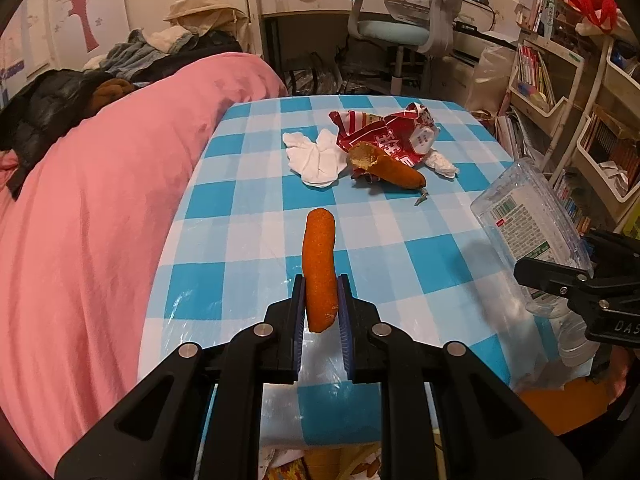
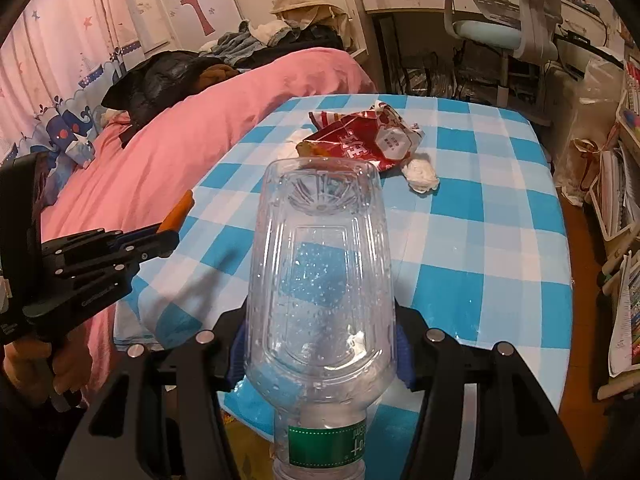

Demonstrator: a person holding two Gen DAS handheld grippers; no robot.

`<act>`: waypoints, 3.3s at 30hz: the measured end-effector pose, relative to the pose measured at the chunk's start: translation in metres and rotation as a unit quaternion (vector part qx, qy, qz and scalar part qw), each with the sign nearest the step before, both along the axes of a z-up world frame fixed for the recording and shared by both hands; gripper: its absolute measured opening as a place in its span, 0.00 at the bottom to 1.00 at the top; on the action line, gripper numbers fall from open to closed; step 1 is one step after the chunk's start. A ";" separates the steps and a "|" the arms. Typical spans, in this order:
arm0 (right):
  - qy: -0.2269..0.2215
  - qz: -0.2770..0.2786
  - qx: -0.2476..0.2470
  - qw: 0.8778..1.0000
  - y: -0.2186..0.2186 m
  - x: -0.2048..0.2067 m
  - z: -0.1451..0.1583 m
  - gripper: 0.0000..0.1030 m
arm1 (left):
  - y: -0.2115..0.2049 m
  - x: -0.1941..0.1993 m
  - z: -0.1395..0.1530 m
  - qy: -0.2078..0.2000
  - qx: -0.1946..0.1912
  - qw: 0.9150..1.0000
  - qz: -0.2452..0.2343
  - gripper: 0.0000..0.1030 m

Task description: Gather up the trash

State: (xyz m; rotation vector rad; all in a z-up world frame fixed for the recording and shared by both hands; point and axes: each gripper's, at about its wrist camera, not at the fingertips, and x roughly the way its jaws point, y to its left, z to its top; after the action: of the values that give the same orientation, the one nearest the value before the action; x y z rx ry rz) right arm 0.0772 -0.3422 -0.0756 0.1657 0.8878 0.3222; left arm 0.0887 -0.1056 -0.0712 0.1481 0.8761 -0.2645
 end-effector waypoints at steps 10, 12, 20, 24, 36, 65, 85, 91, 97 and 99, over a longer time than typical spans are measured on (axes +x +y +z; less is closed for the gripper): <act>-0.009 -0.002 -0.001 1.000 0.005 -0.006 0.002 0.54 | 0.016 -0.026 0.012 -0.001 -0.039 0.999 0.014 0.14; -0.010 0.000 0.000 1.000 0.007 -0.008 0.002 0.54 | 0.019 -0.032 0.013 -0.003 -0.044 0.999 0.016 0.14; -0.009 0.021 0.002 1.000 0.027 -0.029 0.001 0.54 | 0.025 -0.061 0.014 -0.006 -0.051 0.998 0.021 0.14; -0.003 0.037 0.003 0.999 0.040 -0.046 -0.004 0.54 | 0.028 -0.074 0.012 -0.005 -0.053 0.998 0.022 0.14; 0.064 0.099 -0.008 0.993 0.094 -0.111 -0.056 0.54 | 0.037 -0.108 0.006 -0.001 -0.058 0.998 0.027 0.14; -0.037 -0.116 0.069 0.990 0.018 -0.128 -0.032 0.76 | -0.013 -0.187 -0.067 0.117 0.066 0.988 -0.071 0.23; -0.051 -0.093 0.034 0.994 0.032 -0.133 -0.033 0.76 | 0.072 -0.151 -0.038 0.057 -0.029 0.987 0.150 0.61; -0.061 -0.081 0.019 0.995 0.040 -0.135 -0.031 0.76 | 0.079 -0.151 -0.037 0.057 -0.046 0.984 0.165 0.61; -0.070 -0.073 0.008 0.995 0.045 -0.136 -0.029 0.76 | 0.079 -0.151 -0.036 0.055 -0.047 0.984 0.164 0.62; -0.072 -0.070 0.004 0.995 0.047 -0.137 -0.029 0.76 | 0.079 -0.151 -0.036 0.054 -0.048 0.984 0.165 0.62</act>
State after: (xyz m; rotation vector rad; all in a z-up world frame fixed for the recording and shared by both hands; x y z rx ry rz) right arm -0.0595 -0.2949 -0.1043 0.2095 0.7271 0.2042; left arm -0.0622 -0.0269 -0.1071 -0.1026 0.9789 -0.0043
